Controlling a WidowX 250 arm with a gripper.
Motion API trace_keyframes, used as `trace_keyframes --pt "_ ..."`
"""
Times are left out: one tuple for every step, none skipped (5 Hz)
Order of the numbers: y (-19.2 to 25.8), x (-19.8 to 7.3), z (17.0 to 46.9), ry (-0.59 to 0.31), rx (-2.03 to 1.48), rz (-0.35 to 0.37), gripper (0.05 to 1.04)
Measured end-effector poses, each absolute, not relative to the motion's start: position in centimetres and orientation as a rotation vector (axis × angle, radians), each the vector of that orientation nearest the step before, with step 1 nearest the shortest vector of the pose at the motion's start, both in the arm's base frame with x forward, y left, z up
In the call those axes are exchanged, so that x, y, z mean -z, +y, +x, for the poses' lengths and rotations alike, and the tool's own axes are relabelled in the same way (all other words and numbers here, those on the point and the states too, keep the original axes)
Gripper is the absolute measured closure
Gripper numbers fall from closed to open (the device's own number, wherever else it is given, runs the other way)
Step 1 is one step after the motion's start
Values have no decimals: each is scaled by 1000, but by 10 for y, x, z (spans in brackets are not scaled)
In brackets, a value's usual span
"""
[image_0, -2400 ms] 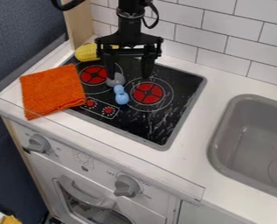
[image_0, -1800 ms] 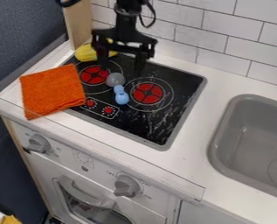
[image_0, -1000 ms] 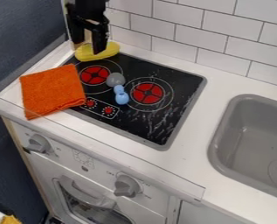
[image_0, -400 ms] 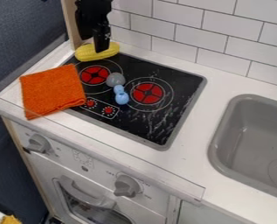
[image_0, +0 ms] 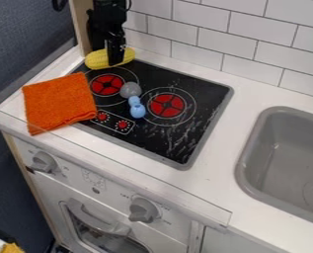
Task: Moved the yellow object from the upper left corner of the cooker to the lower right corner of the cooker
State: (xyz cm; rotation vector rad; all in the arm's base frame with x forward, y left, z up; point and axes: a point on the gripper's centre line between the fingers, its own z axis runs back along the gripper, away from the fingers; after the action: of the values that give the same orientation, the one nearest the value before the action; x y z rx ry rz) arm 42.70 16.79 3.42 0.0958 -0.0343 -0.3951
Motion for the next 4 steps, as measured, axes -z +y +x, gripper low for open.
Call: trace_keyframes --pt "170 -25 423 1 387 93 134" --pt "171 -18 423 20 365 97 395" --pt "172 -17 423 18 354 107 430" --pt "171 -15 422 17 345 108 430"
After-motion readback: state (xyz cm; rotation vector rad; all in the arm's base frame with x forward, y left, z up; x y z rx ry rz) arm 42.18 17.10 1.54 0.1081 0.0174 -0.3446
